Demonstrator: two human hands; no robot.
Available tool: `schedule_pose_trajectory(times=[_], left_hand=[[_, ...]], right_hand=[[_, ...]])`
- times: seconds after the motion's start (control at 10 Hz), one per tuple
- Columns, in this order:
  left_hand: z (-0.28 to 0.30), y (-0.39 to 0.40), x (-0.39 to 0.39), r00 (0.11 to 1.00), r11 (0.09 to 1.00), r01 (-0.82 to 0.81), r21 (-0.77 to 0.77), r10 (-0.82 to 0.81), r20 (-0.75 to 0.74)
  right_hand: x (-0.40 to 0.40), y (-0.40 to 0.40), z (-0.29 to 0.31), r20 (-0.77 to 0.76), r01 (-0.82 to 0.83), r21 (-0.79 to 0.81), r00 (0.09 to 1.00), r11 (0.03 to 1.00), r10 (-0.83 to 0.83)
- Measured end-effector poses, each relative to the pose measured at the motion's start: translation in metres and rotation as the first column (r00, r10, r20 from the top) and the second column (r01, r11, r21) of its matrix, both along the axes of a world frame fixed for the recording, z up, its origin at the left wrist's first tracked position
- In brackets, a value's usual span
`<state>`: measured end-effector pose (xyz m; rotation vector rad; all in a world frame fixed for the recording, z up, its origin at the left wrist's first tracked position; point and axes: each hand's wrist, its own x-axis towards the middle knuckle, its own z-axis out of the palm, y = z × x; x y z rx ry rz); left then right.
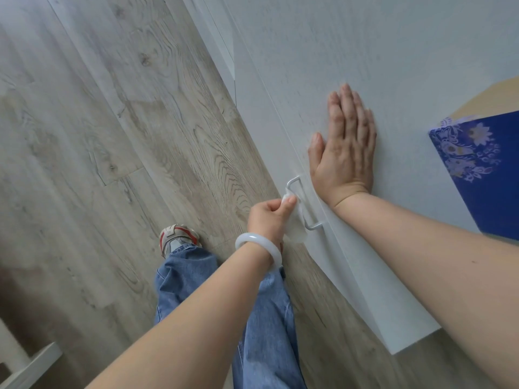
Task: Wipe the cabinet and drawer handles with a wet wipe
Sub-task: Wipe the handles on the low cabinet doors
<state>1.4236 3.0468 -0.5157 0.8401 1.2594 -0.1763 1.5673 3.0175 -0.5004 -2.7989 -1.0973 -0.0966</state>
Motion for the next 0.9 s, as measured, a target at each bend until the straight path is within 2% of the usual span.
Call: schedule_pose_trajectory(times=[0.1,0.3,0.4,0.6,0.7,0.9], left_hand=[[-0.001,0.007,0.007,0.999,0.995,0.041,0.090,-0.041,-0.006],[-0.001,0.006,0.018,0.999,0.989,-0.041,0.141,0.041,0.002],[0.001,-0.021,0.009,0.993,0.991,-0.116,0.066,0.118,-0.031],[0.012,-0.064,-0.002,0.991,0.991,-0.103,-0.088,0.095,-0.091],[0.015,-0.068,0.002,0.976,0.961,-0.210,-0.179,0.195,-0.100],[0.017,-0.064,0.010,0.970,0.962,-0.216,-0.170,0.192,-0.146]], right_hand=[[0.000,0.000,0.000,0.000,0.000,-0.001,1.000,1.000,0.000],[0.000,0.000,0.000,0.011,-0.001,0.011,1.000,1.000,0.001],[0.000,0.000,0.000,0.016,-0.003,0.021,1.000,1.000,0.003],[0.000,-0.001,0.000,0.012,0.002,0.018,1.000,1.000,-0.002],[0.000,0.000,0.000,0.013,0.001,0.011,1.000,1.000,-0.002],[0.000,0.000,0.000,0.011,0.005,0.007,1.000,1.000,-0.005]])
